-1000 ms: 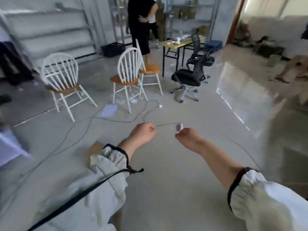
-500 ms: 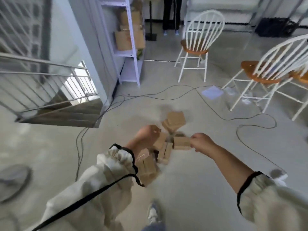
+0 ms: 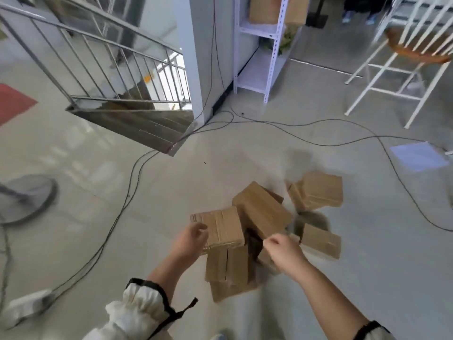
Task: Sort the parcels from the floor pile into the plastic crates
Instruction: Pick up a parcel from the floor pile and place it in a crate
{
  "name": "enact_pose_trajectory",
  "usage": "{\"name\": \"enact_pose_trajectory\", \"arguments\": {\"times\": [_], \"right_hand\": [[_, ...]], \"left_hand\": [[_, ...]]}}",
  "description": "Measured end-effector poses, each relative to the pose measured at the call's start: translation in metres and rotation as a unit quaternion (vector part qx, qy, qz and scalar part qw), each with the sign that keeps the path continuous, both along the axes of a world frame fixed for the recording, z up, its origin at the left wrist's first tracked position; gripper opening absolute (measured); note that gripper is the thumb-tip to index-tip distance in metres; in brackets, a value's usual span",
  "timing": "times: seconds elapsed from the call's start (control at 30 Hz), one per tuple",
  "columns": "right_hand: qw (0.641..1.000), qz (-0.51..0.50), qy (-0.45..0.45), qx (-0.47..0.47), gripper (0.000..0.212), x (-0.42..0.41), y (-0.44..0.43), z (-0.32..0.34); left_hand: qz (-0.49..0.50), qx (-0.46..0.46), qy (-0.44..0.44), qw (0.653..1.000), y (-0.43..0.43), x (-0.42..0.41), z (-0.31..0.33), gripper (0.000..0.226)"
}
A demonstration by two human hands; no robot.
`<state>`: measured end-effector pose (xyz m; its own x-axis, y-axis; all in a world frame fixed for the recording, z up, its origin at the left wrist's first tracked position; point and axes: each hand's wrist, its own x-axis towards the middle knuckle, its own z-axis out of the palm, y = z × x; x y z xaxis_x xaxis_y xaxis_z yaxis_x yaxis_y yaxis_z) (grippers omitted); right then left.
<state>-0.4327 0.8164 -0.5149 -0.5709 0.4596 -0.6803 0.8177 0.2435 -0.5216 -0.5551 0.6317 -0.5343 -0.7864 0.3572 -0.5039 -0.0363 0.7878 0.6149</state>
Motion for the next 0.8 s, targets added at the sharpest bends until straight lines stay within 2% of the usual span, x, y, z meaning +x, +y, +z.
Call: {"name": "enact_pose_trajectory", "arguments": {"times": [0.07, 0.17, 0.27, 0.37, 0.53, 0.7, 0.8], "right_hand": [[1.0, 0.005, 0.022, 0.014, 0.033, -0.024, 0.008, -0.066], [0.997, 0.023, 0.062, 0.04, 0.024, -0.057, 0.017, -0.169], [0.993, 0.033, 0.102, 0.058, 0.017, -0.092, 0.028, -0.255], [0.984, 0.055, 0.139, 0.097, 0.026, -0.119, 0.036, -0.31], [0.981, 0.092, 0.159, 0.066, 0.034, -0.125, 0.029, -0.348], [0.977, 0.108, 0.16, 0.093, 0.031, -0.121, 0.03, -0.332], [0.967, 0.097, 0.212, 0.098, 0.025, -0.116, 0.035, -0.319]], "left_hand": [[0.043, 0.004, 0.019, 0.999, -0.002, -0.012, -0.071, 0.027], [0.111, -0.001, 0.069, 0.991, -0.006, -0.032, -0.164, 0.031], [0.151, -0.037, 0.123, 0.98, -0.013, -0.058, -0.238, 0.043], [0.18, -0.057, 0.127, 0.974, -0.022, -0.081, -0.293, 0.047], [0.219, 0.015, 0.094, 0.971, -0.017, -0.078, -0.329, 0.036], [0.232, 0.041, 0.114, 0.965, -0.005, -0.072, -0.316, 0.031], [0.238, 0.111, 0.149, 0.953, -0.003, -0.072, -0.31, 0.024]]}}
